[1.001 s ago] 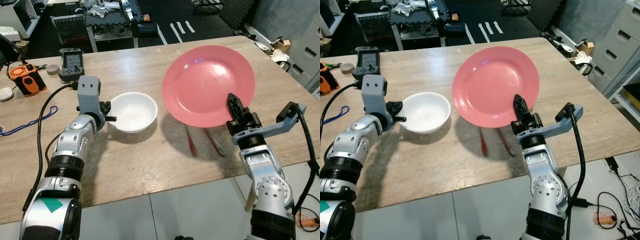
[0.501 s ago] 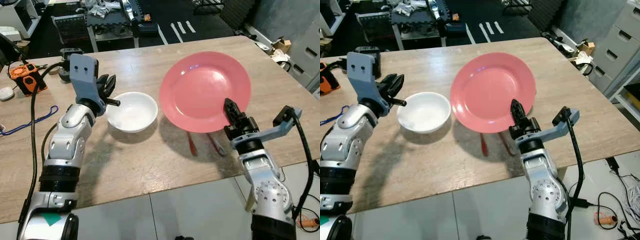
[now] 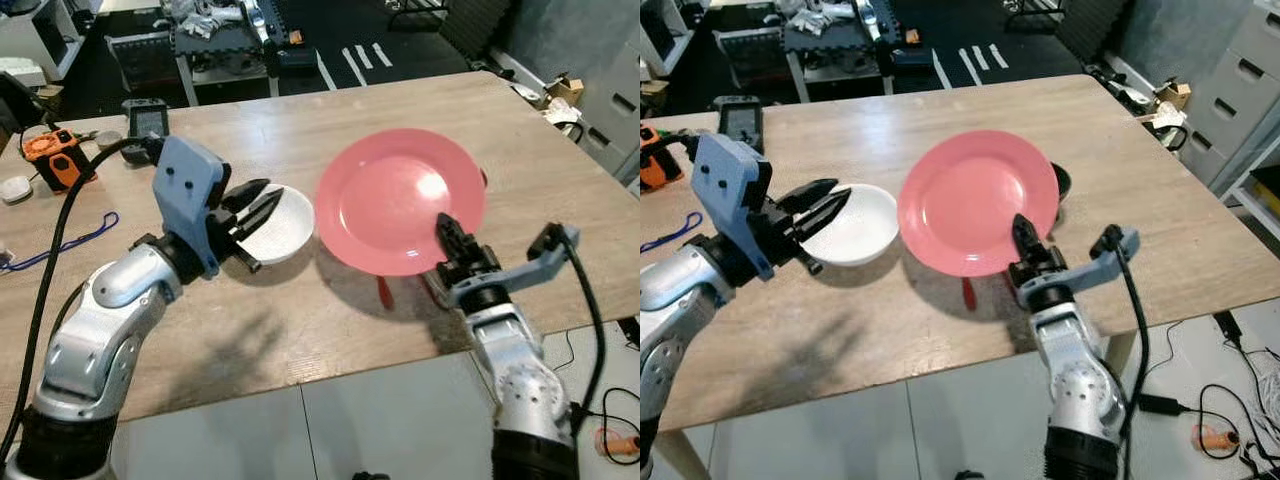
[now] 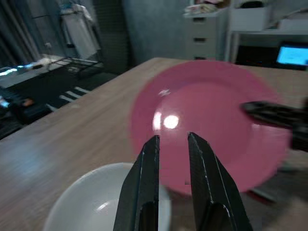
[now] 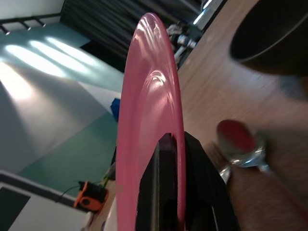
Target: Setting the table
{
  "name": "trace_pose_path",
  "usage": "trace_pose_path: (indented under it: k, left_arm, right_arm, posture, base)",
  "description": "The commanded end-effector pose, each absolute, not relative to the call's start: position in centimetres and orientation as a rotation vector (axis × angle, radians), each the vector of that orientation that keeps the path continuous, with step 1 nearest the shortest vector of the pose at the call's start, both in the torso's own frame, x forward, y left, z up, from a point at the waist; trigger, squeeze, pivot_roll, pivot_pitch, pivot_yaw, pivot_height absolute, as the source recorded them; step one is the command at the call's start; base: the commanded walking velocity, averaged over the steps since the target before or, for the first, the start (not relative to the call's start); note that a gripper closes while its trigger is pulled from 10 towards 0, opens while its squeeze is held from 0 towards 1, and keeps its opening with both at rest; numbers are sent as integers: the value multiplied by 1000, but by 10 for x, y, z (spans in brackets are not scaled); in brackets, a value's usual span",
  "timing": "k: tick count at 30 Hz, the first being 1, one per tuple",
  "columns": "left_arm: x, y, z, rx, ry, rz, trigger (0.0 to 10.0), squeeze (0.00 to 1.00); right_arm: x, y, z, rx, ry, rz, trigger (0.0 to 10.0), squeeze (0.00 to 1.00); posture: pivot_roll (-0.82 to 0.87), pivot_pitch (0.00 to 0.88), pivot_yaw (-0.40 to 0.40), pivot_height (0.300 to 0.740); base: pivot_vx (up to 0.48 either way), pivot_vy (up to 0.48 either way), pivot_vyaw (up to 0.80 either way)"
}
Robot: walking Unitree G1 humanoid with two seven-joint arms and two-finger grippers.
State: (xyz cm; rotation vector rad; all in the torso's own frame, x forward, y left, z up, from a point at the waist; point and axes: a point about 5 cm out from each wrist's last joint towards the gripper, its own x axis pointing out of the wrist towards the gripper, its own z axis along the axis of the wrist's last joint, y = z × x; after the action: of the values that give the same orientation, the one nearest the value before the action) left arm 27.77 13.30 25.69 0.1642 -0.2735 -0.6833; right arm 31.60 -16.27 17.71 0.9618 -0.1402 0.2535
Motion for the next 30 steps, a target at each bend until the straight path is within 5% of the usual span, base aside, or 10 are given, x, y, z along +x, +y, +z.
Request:
trace_pose_path:
  k: [1, 7, 15, 20, 30]
  left_arm:
    - [273, 130, 254, 174, -257, -712, 10000, 0]
    - [261, 122, 253, 195, -238, -754, 10000, 0]
    - [258, 122, 251, 198, -219, -748, 10000, 0]
    - [257, 121, 247, 195, -200, -750, 10000, 0]
    - [259, 119, 246, 198, -188, -752, 10000, 0]
  right_arm:
    - [317, -160, 174, 965, -130, 252, 10000, 0]
    - [325, -153, 171, 980, -106, 254, 10000, 0]
    - [335, -176, 163, 997, -104, 100, 10000, 0]
    - [316, -198, 182, 1035, -208, 244, 10000, 0]
    - [293, -198, 172, 913, -161, 328, 10000, 0]
  posture:
    - [38, 89, 95, 740]
    - [53, 81, 92, 740]
    - [57, 76, 86, 740]
    - [40, 75, 89, 740]
    - [26, 79, 92, 740]
  base:
    - [0, 0, 0]
    - [0, 0, 0]
    - [0, 0, 0]
    - [0, 0, 0]
    - [0, 0, 0]
